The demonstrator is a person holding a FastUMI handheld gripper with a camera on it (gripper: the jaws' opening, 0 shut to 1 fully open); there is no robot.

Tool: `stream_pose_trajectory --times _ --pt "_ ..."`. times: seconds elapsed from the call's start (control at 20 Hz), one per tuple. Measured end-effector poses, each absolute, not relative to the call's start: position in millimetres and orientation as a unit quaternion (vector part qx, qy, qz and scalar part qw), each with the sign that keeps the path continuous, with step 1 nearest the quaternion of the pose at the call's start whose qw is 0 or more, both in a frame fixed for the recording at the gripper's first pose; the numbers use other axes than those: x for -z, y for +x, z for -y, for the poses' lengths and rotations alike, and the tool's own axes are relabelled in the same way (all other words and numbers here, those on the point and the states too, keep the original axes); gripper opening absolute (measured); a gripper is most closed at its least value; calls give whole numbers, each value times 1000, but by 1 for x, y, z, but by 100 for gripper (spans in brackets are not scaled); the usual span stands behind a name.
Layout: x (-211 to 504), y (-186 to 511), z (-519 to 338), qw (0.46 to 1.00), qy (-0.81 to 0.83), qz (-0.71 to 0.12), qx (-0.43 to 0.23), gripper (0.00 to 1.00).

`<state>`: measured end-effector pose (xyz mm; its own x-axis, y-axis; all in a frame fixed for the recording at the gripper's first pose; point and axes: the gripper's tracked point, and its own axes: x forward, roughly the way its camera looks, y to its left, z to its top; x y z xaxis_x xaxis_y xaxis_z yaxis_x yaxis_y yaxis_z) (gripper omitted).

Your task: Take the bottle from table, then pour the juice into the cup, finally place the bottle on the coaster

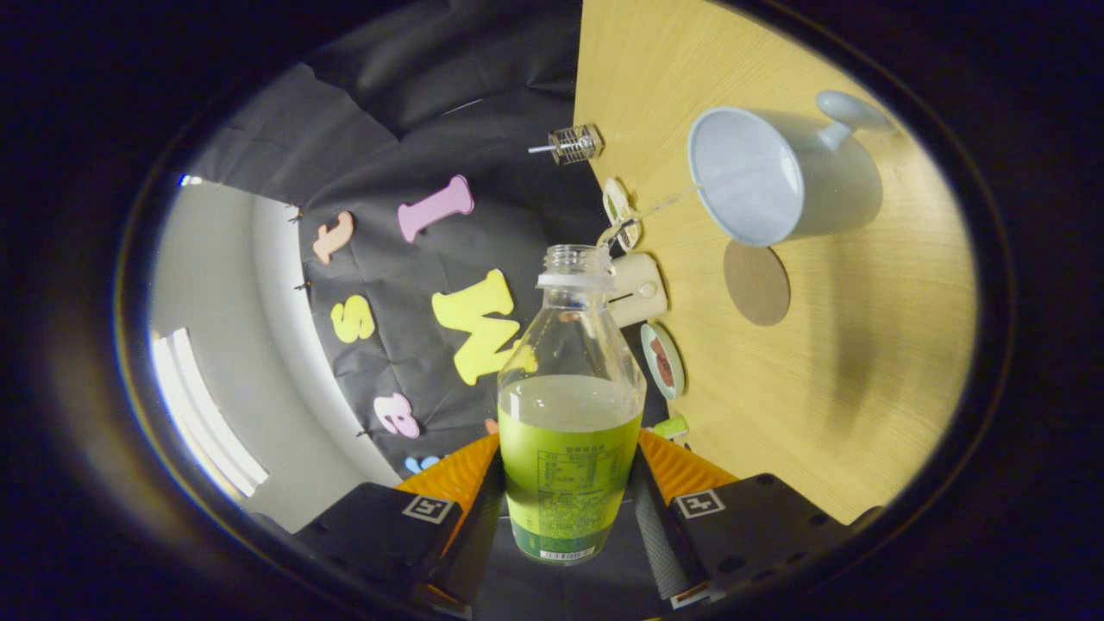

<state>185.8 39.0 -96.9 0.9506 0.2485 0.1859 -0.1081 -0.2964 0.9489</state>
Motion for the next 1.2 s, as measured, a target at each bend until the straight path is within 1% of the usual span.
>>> stream_pose_trajectory --times 0.7,0.9,1.1,1.2 --pt "84 188 -38 531 831 -42 -163 78" --pt "78 187 -35 505 846 -35 -169 78" --pt "74 188 -37 498 849 -28 -173 78" --pt "71 186 -35 486 856 -20 -175 78"
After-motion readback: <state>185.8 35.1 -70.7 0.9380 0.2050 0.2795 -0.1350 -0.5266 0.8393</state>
